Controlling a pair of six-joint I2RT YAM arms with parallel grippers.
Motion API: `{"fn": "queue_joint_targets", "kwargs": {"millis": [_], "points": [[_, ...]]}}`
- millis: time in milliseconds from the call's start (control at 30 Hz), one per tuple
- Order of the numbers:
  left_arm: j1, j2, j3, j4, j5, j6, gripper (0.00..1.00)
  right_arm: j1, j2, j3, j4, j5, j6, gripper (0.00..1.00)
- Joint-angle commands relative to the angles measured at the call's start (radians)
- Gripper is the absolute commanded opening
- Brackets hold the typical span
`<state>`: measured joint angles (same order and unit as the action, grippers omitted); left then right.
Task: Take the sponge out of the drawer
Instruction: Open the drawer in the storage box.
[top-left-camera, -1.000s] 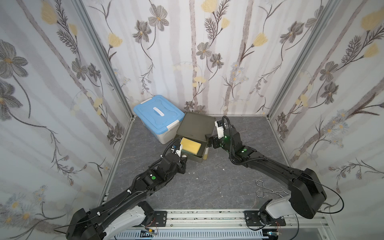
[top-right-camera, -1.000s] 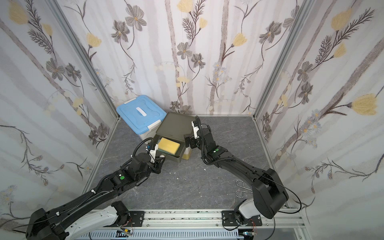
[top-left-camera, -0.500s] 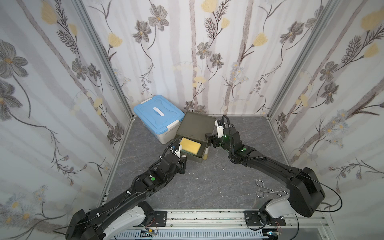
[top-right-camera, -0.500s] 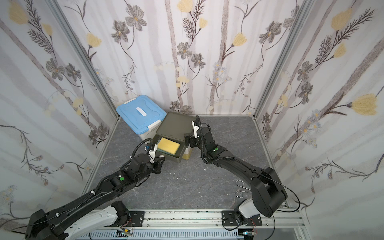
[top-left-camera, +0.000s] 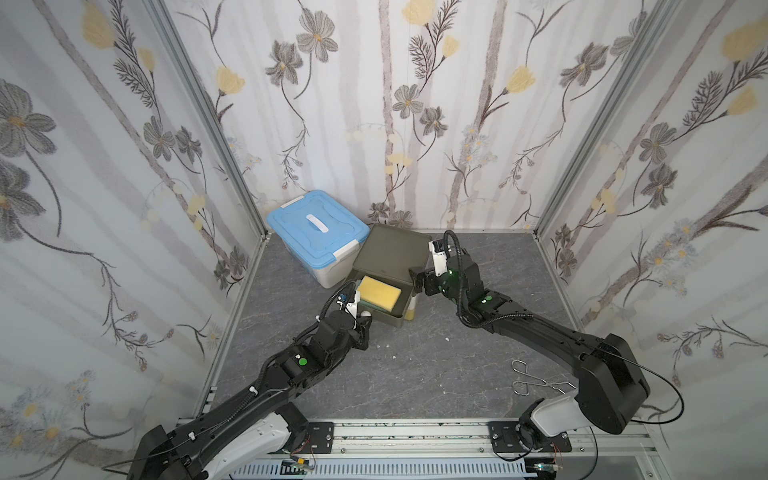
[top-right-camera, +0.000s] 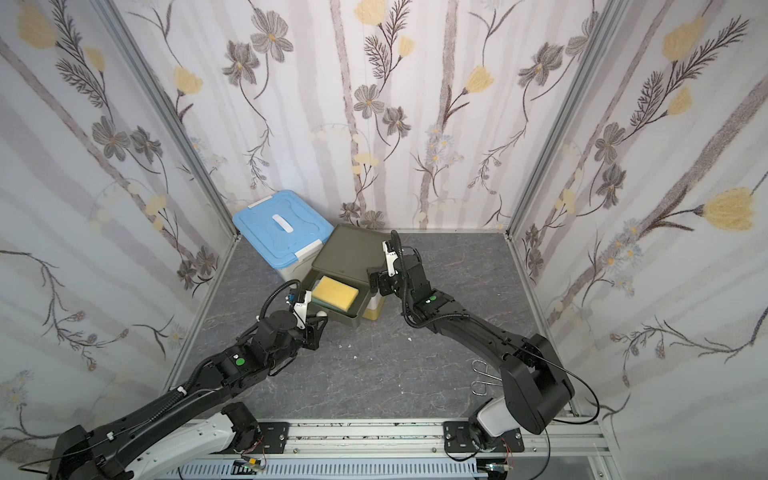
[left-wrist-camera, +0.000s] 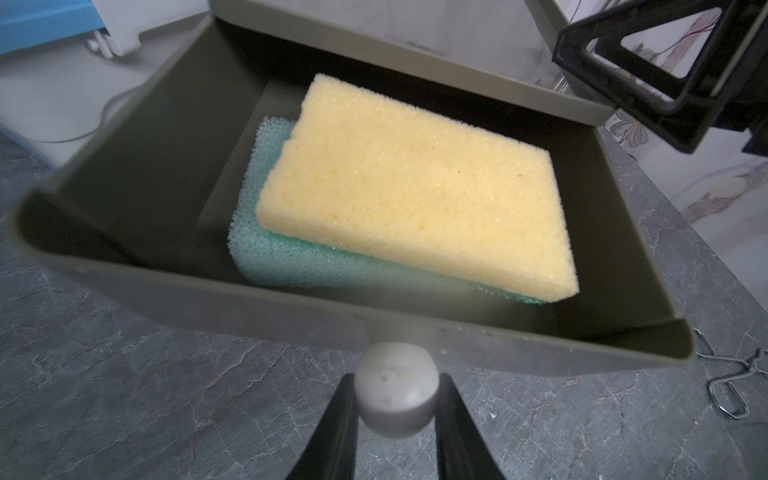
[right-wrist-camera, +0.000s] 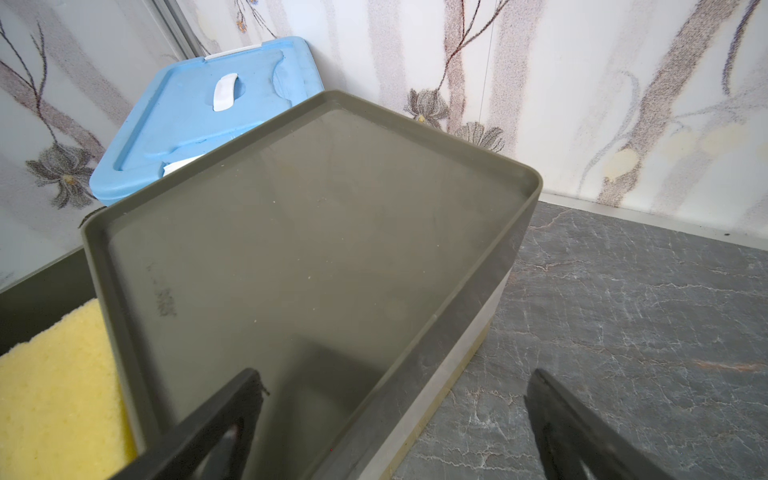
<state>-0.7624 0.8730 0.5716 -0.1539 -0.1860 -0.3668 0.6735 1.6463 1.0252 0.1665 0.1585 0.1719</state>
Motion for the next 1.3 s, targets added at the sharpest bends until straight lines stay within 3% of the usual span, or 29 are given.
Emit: {"fn": "queue_joint_targets", "kwargs": {"millis": [0,467,733,1000,1267], "points": [[0.001,-0.01,-0.004,-0.055,-0.013,-0.024,0.26,-0.002,0.022,0.011,-0.03,0.006,-0.006,1.0],[0.002,-0.045,-0.011,-0.044,-0.018,-0.024,0.27,-0.014,0.037,0.02,-0.038,0.003,0.005,1.0],[0.002,0.0,-0.014,-0.006,-0.025,-0.026,0.34,-0.011,-0.04,0.041,-0.073,-0.042,-0.016,1.0],[0.002,-0.032,-0.023,-0.007,-0.041,-0.029,0.37,0.01,-0.163,0.083,-0.188,-0.31,-0.049,0.97],[0.002,-0.024,-0.02,-0.007,-0.038,-0.022,0.37,0.012,-0.143,0.1,-0.236,-0.553,0.045,0.96]]}}
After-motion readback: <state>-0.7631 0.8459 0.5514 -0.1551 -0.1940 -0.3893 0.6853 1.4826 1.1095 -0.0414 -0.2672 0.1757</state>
